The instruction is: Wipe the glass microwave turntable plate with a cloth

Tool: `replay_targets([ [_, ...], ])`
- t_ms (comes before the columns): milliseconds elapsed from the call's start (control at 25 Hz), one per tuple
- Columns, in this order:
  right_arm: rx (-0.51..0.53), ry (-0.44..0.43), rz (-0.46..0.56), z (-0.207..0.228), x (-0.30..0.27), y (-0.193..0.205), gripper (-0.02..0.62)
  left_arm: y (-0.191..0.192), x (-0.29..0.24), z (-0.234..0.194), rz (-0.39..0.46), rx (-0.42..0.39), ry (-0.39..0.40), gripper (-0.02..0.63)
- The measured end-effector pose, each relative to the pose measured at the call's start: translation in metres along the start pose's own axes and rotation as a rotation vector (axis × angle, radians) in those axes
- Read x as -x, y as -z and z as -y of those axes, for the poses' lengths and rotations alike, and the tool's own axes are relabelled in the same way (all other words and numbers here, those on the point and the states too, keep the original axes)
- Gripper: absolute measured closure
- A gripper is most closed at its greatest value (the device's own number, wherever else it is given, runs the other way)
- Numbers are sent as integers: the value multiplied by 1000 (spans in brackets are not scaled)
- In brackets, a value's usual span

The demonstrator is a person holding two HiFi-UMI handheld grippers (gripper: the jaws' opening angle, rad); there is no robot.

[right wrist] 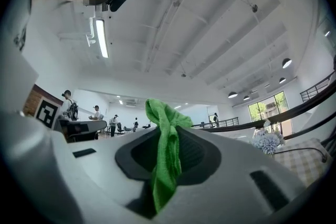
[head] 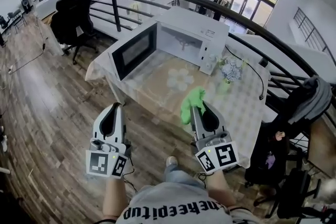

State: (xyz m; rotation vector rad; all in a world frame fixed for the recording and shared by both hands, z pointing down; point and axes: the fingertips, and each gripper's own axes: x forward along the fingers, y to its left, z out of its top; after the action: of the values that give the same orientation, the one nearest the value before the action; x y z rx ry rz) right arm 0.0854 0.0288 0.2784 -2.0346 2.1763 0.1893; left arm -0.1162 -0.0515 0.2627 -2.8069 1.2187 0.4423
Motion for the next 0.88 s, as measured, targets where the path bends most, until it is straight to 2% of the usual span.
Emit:
replay_targets([
  [480, -34, -83, -2, 73, -64, 8, 534, 18, -78, 10, 5, -25, -77, 589],
  [880, -91, -151, -21, 114, -91, 27, 534, 33, -113, 33, -4, -56, -112, 589],
])
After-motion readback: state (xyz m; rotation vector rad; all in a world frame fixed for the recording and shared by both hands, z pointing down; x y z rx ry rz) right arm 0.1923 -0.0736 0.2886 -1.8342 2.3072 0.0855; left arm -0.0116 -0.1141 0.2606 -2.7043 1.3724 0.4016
